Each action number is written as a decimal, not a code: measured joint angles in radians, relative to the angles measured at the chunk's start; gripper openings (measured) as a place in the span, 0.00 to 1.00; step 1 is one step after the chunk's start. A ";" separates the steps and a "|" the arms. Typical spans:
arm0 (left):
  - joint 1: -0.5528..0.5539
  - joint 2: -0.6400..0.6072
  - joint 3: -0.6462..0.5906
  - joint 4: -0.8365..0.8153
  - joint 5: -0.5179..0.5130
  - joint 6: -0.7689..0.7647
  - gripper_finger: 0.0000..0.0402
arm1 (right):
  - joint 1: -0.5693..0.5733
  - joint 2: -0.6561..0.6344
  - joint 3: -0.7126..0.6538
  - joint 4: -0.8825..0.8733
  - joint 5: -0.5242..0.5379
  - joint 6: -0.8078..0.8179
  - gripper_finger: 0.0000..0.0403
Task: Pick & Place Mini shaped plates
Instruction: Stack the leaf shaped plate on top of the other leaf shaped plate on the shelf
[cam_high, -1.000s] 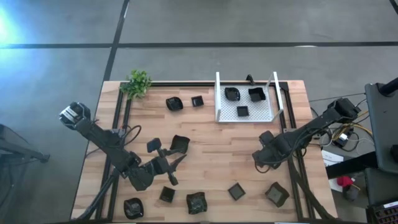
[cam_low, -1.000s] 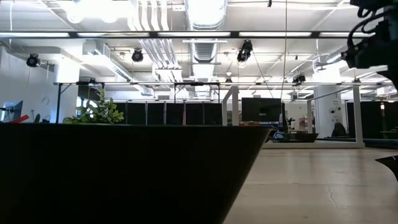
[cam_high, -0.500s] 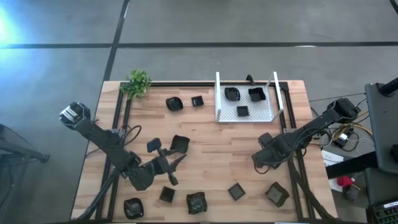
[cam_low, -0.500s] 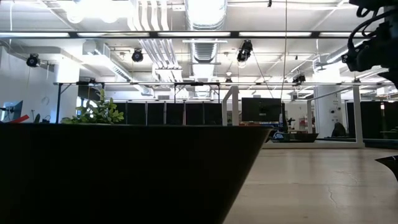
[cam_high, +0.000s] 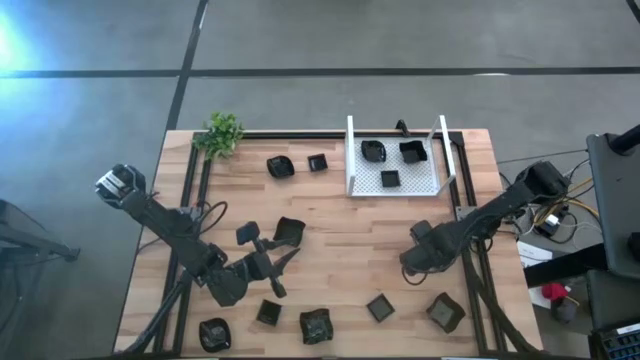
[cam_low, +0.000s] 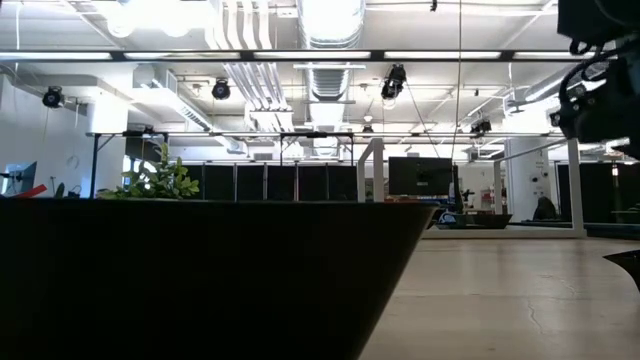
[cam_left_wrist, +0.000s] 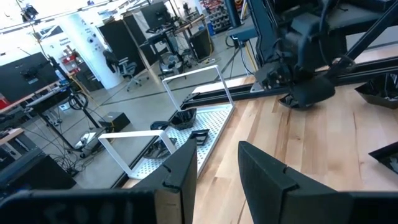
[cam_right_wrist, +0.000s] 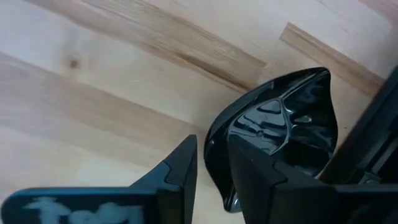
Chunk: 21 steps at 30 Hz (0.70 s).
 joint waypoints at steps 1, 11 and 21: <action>0.000 0.000 0.000 0.000 0.000 0.000 0.28 | 0.000 0.011 0.000 0.001 -0.002 -0.002 0.22; 0.001 0.000 -0.002 0.000 0.000 0.000 0.28 | 0.000 0.047 0.000 0.011 -0.002 -0.003 0.20; 0.001 0.000 -0.002 0.000 0.000 0.000 0.28 | 0.000 0.047 -0.032 0.020 0.001 -0.003 0.19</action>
